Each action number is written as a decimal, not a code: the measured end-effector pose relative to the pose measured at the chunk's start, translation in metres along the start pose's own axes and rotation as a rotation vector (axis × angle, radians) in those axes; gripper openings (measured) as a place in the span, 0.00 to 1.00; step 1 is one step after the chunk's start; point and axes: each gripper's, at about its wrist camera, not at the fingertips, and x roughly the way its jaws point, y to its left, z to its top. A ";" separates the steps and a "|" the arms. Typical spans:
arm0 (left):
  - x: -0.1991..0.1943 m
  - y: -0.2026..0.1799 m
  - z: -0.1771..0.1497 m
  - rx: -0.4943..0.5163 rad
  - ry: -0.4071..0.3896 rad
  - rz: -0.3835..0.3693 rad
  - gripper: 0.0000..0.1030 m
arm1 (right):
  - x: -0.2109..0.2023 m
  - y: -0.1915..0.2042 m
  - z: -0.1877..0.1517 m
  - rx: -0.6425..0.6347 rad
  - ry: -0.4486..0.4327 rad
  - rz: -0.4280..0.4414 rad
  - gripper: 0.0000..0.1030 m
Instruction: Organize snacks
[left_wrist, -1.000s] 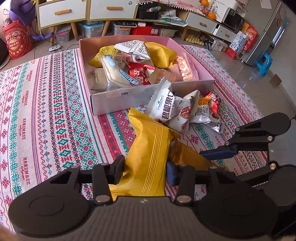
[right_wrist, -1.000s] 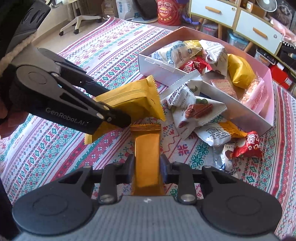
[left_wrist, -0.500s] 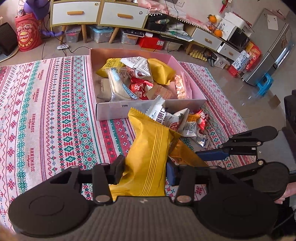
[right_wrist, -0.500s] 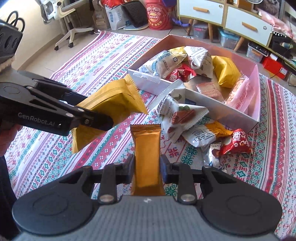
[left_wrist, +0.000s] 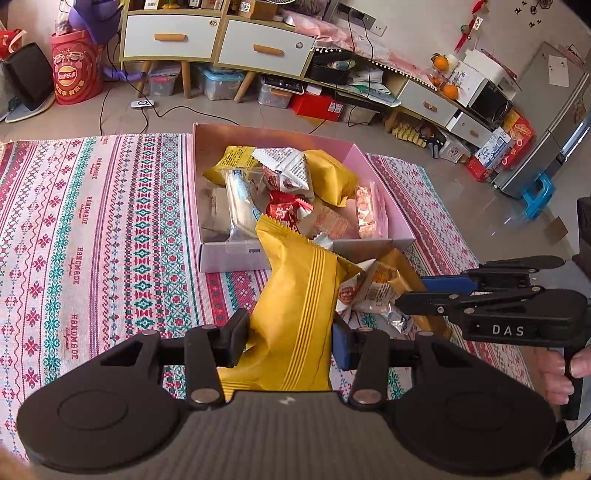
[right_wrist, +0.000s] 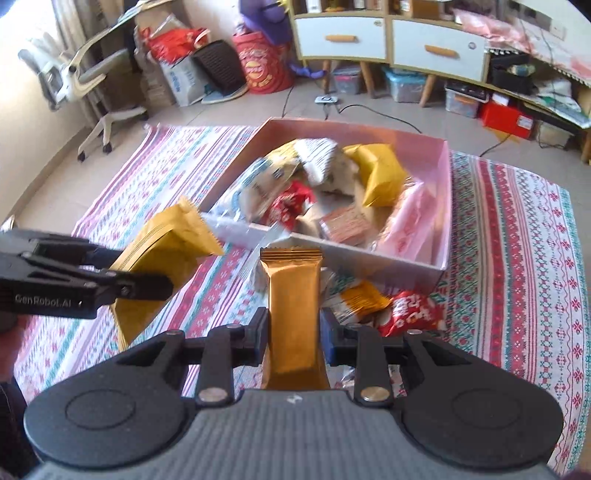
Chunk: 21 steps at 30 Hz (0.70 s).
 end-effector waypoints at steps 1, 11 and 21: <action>0.000 0.000 0.003 -0.005 -0.006 0.005 0.50 | -0.001 -0.004 0.002 0.013 -0.007 -0.002 0.25; -0.001 -0.002 0.029 -0.030 -0.053 0.026 0.50 | -0.001 -0.039 0.025 0.146 -0.097 -0.025 0.25; 0.017 0.004 0.054 -0.086 -0.063 0.043 0.50 | 0.005 -0.055 0.043 0.180 -0.115 -0.014 0.25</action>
